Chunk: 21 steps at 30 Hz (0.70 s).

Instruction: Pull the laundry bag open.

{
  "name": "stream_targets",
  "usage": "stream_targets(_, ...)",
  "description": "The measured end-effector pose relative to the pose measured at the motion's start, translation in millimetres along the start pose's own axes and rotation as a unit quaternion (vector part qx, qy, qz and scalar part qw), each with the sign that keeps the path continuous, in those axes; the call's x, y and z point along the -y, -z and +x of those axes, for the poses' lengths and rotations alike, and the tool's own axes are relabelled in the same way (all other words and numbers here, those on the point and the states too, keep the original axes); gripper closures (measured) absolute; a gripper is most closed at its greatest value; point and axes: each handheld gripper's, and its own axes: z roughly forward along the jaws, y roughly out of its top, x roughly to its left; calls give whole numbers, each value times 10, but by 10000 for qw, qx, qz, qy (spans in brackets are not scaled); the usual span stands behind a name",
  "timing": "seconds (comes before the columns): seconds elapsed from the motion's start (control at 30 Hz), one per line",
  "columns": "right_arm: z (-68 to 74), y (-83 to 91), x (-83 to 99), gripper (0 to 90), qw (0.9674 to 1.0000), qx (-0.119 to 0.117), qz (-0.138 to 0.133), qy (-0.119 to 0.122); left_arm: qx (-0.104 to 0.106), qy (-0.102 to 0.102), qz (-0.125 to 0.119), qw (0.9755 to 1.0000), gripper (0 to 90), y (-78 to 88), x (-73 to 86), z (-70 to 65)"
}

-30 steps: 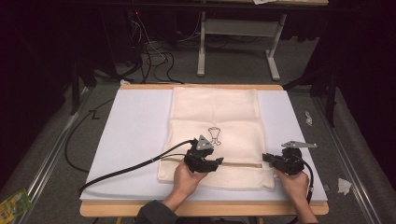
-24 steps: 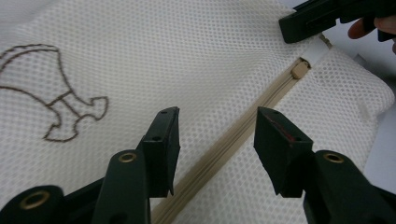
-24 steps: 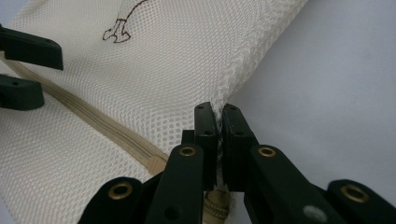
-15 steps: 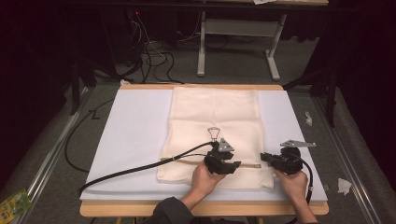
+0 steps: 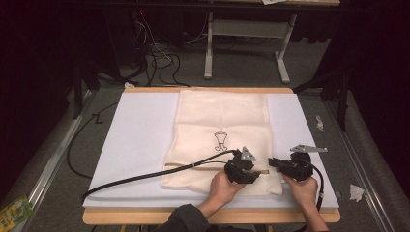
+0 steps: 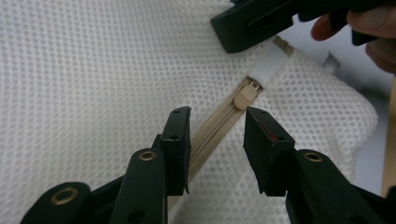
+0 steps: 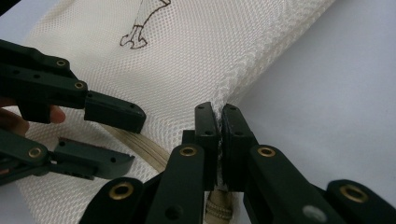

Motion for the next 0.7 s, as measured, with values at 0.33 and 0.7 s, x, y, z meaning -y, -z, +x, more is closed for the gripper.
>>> stream_targets(0.33, 51, 13, -50, 880, 9999, -59, -55, 85, 214, 58, -4, 9998, 617, -113, -43, -70)
stream_targets(0.7, 74, 1, -72, 880, 9999, -66, -66, 143, 489, 212, -58, 9986, 688, -185, -64, -58)
